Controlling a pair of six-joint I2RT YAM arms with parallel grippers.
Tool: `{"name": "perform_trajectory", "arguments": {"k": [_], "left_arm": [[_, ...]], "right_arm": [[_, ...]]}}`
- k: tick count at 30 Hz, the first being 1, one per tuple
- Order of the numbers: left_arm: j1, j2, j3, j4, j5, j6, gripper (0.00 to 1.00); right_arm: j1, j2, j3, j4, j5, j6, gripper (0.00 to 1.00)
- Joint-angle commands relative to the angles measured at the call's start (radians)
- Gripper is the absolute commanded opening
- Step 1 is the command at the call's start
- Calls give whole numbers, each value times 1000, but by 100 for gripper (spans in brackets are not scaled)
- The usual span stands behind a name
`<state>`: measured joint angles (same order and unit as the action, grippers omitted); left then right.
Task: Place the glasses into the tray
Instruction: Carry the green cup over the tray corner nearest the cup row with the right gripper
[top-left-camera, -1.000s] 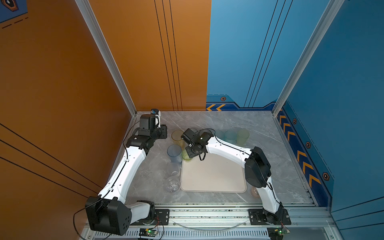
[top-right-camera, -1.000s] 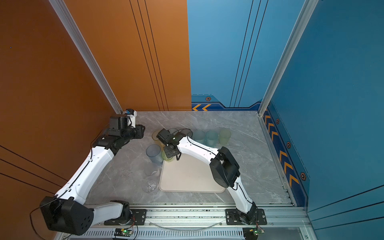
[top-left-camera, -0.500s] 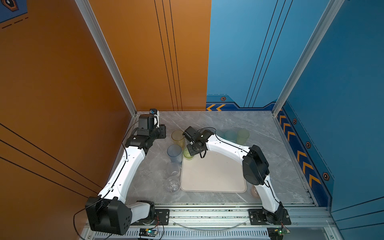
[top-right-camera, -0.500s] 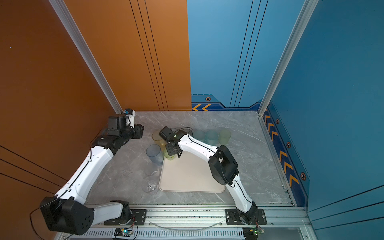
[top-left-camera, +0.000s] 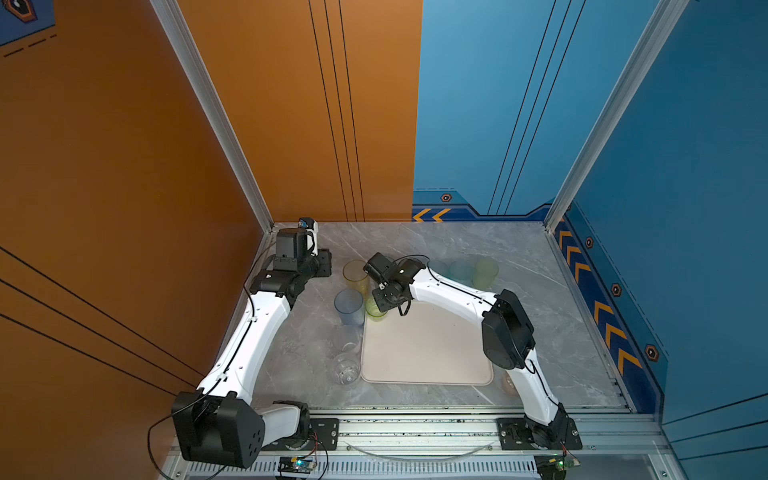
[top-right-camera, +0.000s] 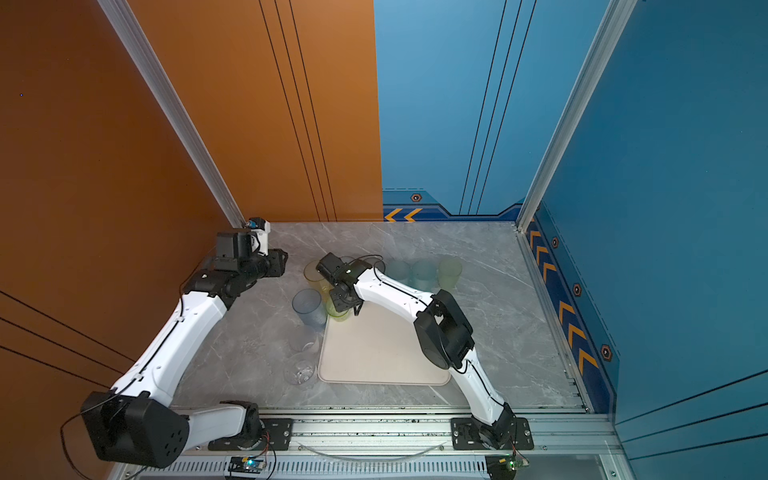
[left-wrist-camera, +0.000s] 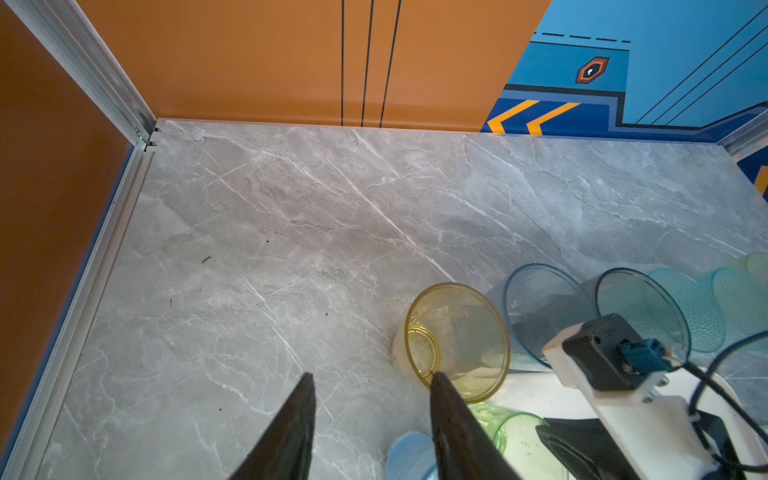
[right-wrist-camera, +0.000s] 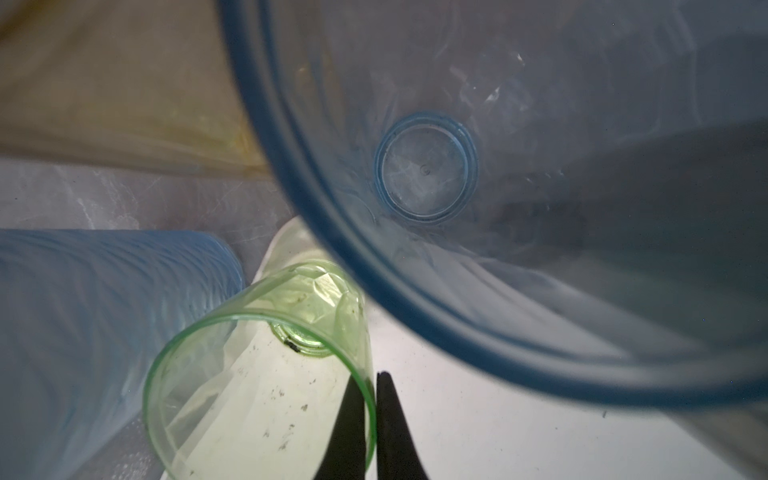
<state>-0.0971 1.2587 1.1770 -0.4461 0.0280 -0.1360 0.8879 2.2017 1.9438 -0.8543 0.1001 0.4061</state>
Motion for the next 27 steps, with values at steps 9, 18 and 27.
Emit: {"name": "perform_trajectory", "arguments": {"k": [9,18,27], "left_arm": [[11,13,-7,-22,33,6,46],[13,11,-6,-22,36,5,46],[14,13,-8,-22,42,6,47]], "right_arm": [[-4,5,46,-83,-2,-28,7],[-4,40,81,-96,-9,-30,11],[-9,52,90,-101,-13,-27,17]]}}
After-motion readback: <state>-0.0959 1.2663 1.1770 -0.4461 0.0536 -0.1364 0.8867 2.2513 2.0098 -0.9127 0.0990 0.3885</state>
